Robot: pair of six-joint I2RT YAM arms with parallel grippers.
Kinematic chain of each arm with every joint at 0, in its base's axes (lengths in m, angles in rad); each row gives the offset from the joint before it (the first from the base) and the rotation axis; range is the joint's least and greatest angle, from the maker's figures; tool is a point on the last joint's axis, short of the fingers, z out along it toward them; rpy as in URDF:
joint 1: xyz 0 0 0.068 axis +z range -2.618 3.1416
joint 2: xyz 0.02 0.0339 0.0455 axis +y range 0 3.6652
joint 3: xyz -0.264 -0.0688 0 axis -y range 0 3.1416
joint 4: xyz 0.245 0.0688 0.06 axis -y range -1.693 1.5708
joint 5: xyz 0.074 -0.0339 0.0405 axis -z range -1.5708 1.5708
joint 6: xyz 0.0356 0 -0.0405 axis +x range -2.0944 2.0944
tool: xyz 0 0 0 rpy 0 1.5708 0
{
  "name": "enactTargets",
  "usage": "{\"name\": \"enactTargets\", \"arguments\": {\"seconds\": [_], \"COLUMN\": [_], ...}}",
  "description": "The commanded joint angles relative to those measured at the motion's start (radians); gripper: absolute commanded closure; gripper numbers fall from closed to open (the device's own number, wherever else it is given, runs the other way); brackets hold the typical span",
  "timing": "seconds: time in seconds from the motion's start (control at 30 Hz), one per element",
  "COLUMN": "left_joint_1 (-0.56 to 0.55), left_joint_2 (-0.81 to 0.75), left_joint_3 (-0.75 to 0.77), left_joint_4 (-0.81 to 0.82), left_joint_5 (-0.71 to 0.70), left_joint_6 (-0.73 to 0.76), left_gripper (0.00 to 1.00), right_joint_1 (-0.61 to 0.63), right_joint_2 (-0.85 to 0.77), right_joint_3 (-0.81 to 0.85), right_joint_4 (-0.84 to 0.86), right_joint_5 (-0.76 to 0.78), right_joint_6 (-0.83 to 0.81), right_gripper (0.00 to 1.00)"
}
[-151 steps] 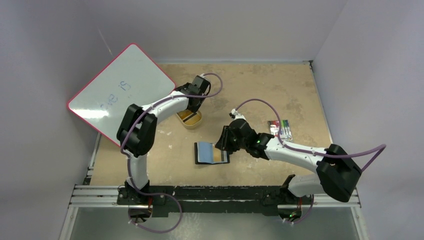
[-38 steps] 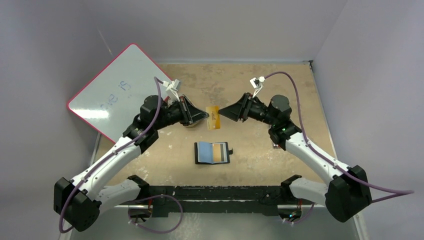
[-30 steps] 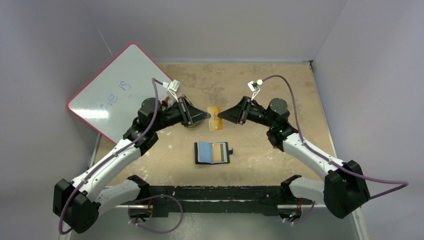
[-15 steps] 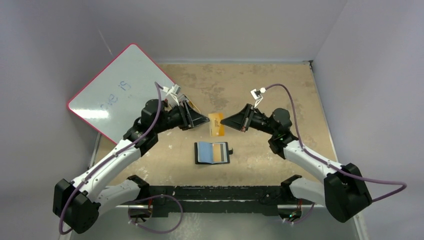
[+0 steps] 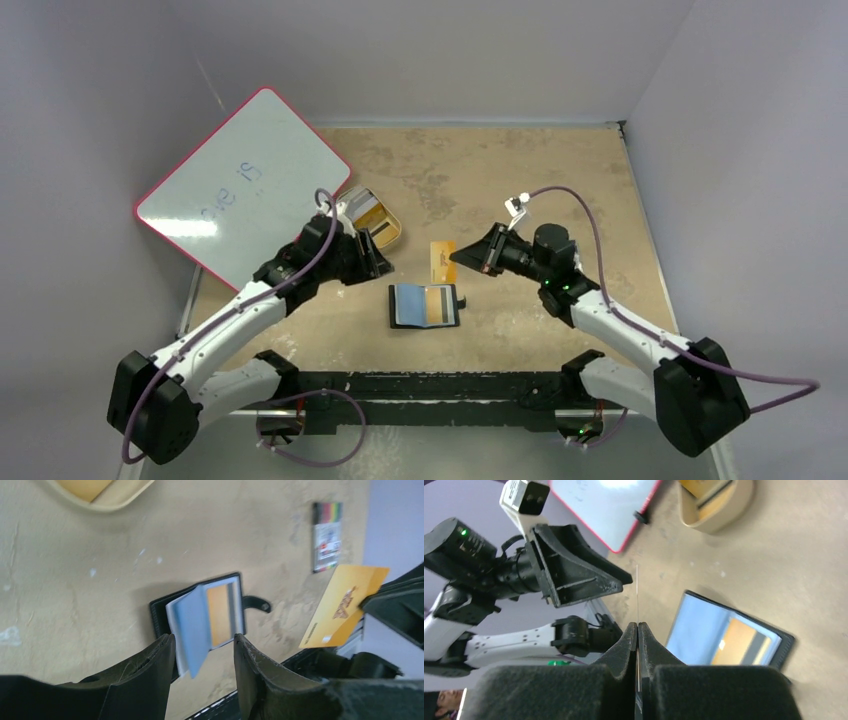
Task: Put the credit cards into the card holder
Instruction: Pick up the credit card from the storage box.
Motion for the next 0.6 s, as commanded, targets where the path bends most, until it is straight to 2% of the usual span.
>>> {"name": "enactTargets", "arguments": {"seconds": [0.0, 0.17, 0.4, 0.57], "left_joint_1": [-0.010, -0.026, -0.051, -0.055], "left_joint_2": [0.010, 0.024, 0.076, 0.117], "left_joint_3": [-0.099, -0.188, -0.297, -0.308], "left_joint_4": [0.026, 0.115, 0.312, 0.327], "left_joint_5": [-0.028, -0.043, 0.001, 0.007], "left_joint_6": [-0.037, -0.084, -0.154, -0.137], "left_gripper": [0.54, 0.53, 0.52, 0.54], "right_joint_1": [0.047, 0.115, 0.147, 0.153], "right_joint_2": [0.065, 0.184, 0.294, 0.341], "right_joint_3": [-0.019, -0.027, -0.040, -0.062], "right_joint_4": [-0.042, 0.008, 0.060, 0.077], "right_joint_5": [0.109, 0.154, 0.181, 0.183], "right_joint_6": [-0.027, -0.015, -0.013, -0.007], "right_gripper": [1.00, 1.00, 1.00, 1.00]}}
